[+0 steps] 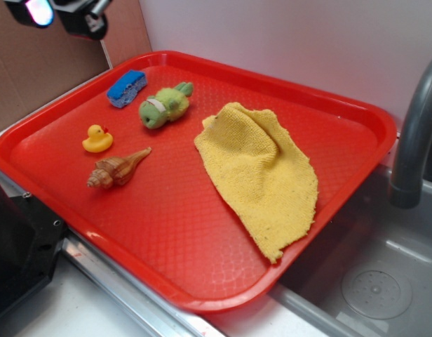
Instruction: Grab the green animal.
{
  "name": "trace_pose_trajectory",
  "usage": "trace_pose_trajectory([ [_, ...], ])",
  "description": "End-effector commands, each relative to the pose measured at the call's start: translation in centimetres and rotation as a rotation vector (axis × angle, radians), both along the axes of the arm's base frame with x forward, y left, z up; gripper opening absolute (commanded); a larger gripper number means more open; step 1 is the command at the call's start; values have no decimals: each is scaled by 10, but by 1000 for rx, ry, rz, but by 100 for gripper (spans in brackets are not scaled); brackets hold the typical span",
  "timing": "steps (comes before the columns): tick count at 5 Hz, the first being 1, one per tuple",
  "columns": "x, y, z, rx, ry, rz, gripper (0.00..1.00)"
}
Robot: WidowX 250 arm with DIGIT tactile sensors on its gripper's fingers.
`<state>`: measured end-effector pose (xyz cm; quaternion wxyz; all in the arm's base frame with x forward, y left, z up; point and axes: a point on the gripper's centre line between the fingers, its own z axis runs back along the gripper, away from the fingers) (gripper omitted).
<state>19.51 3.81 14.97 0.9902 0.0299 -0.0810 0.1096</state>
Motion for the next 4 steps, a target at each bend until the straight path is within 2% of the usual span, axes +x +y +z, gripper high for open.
trace_pose_trajectory([
  [1,50,5,-41,88,-61,-81,100],
  [2,62,4,-65,95,-43,-96,100],
  [3,68,0,-99,87,27,-112,100],
  [4,70,7,-121,66,85,-108,100],
])
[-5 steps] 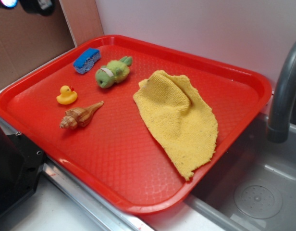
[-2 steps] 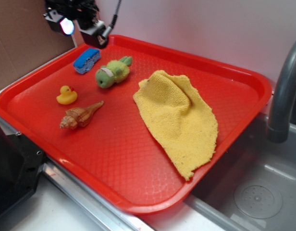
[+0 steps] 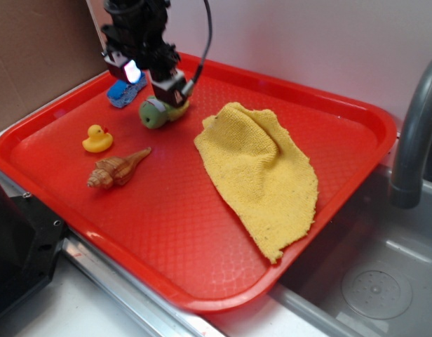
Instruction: Grab the green animal.
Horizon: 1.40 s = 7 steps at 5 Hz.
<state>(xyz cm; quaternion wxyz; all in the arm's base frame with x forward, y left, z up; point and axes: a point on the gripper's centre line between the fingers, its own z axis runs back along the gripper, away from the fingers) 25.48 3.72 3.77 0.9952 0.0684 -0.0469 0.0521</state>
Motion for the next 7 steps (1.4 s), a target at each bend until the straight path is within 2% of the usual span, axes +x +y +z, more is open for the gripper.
trace_pose_trajectory([
  [1,11,5,-17,-36,25,-32,100],
  [2,4,4,-7,-48,-6,6,0],
  [3,6,4,21,-91,13,66,0],
  [4,-1,-7,65,-125,24,130,0],
  [5,-24,-14,101,-217,13,166,0],
  [6,-48,-15,121,-252,-3,204,0],
  [7,-72,-21,134,-248,-14,243,0],
])
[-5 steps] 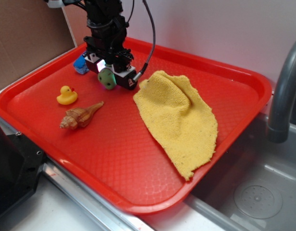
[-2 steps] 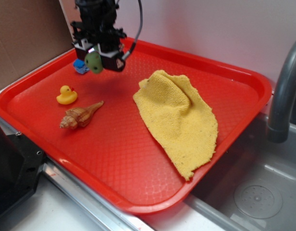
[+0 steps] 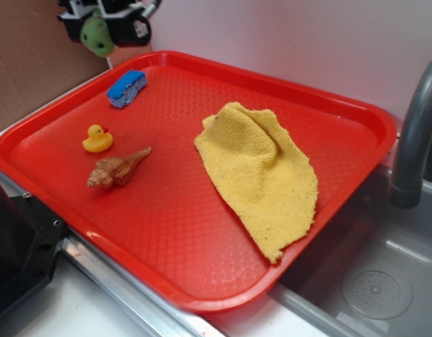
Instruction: Grab the green animal.
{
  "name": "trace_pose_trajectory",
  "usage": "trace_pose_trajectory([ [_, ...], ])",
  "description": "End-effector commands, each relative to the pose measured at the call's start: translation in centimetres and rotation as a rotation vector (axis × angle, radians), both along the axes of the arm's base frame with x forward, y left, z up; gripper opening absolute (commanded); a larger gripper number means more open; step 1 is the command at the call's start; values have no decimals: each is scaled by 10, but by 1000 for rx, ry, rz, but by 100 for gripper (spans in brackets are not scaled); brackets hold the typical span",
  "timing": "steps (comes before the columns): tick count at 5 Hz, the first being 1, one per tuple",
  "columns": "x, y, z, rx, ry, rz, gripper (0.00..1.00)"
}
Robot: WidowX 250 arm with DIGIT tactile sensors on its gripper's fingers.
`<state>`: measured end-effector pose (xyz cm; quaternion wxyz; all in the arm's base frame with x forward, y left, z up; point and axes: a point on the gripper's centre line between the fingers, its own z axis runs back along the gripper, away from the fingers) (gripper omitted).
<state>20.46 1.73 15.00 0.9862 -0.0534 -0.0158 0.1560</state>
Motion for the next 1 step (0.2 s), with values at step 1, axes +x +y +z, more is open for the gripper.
trace_pose_trajectory([
  [1,-16,-2,19,84,-12,59,0],
])
